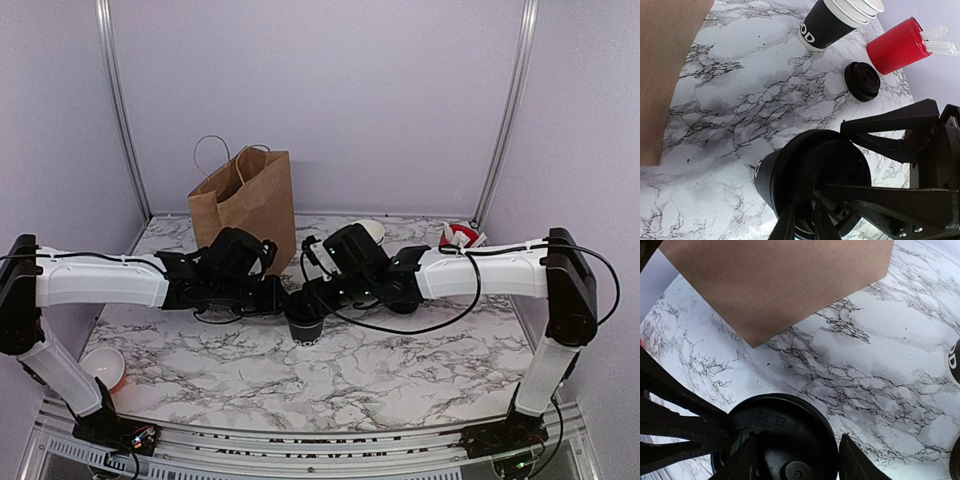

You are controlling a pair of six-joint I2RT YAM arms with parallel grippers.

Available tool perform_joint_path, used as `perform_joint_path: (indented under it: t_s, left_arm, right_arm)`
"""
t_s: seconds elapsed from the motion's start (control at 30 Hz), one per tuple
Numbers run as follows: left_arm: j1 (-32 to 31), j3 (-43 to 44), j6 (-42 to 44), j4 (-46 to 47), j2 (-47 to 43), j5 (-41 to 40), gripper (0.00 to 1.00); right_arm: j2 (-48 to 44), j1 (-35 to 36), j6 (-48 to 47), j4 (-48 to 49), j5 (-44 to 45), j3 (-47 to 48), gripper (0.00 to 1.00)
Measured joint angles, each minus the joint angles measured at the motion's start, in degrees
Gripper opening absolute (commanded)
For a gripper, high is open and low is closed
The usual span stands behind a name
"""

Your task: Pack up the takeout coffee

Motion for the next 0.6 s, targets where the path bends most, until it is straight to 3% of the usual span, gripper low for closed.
perform_joint_path:
  t_s: [0.6]
  left_arm:
    - [-4.74, 7.3, 3.15, -8.76, -2.93, 0.55, 0.16]
  right_arm:
    - [-3.93, -0.98, -0.9, -3.63, 0.96, 0.0, 0.53]
